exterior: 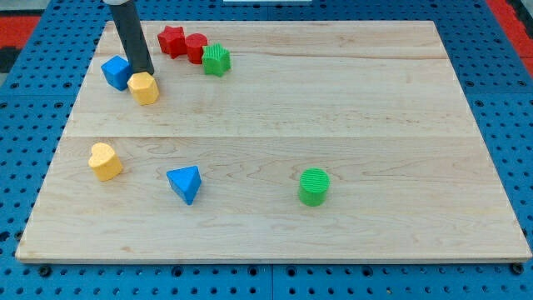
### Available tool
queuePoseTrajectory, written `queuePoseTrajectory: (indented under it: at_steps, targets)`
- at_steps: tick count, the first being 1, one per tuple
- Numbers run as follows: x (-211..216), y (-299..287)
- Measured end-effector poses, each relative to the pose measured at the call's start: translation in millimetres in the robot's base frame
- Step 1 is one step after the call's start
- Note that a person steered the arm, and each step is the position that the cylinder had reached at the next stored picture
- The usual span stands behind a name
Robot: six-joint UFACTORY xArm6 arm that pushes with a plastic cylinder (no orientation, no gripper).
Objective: Place the green circle on the top of the blue triangle
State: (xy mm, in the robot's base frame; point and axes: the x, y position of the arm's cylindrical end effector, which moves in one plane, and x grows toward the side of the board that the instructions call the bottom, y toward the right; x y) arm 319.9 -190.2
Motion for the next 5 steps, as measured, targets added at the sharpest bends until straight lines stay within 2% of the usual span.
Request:
queuePoseTrajectory:
  at_steps: [1, 2, 3, 4, 5]
  targets:
    - [2.2, 117.3]
    - [32.9, 248.5]
    - [83.3, 344.4]
    - [137.3, 349.6]
    - [236.6, 349.6]
